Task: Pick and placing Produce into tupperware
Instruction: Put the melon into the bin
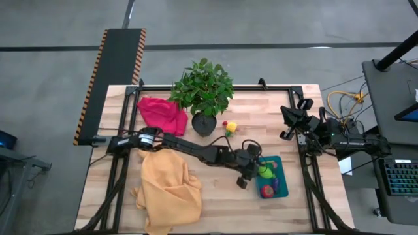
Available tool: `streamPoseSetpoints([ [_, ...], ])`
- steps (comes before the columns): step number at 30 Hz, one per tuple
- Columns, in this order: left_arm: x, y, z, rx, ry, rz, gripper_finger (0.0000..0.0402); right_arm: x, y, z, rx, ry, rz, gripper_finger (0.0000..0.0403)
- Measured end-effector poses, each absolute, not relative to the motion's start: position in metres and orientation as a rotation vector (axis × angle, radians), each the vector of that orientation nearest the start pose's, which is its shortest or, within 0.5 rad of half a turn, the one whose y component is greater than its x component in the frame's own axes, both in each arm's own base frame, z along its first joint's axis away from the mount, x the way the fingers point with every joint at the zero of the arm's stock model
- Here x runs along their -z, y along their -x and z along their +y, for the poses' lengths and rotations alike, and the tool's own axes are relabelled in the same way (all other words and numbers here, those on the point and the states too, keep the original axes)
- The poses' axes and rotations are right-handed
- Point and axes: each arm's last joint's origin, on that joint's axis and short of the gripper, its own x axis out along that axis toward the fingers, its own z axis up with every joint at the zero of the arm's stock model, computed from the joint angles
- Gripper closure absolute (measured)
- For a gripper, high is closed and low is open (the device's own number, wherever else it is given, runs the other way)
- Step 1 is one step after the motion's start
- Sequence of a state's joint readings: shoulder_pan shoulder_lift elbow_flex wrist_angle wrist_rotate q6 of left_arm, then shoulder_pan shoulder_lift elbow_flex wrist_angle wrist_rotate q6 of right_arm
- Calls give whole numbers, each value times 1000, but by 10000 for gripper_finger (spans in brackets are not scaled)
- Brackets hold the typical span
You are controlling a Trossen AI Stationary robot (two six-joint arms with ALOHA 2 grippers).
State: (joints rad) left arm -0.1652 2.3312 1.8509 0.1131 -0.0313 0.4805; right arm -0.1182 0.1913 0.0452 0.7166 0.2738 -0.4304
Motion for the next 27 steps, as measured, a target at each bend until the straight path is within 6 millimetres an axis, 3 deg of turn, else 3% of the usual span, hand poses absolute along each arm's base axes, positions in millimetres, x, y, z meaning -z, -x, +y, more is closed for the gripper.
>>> streamPoseSetpoints([
  [27,-196,-531,-84,215,-507,332,247,-229,-91,-19,496,358,-488,394],
])
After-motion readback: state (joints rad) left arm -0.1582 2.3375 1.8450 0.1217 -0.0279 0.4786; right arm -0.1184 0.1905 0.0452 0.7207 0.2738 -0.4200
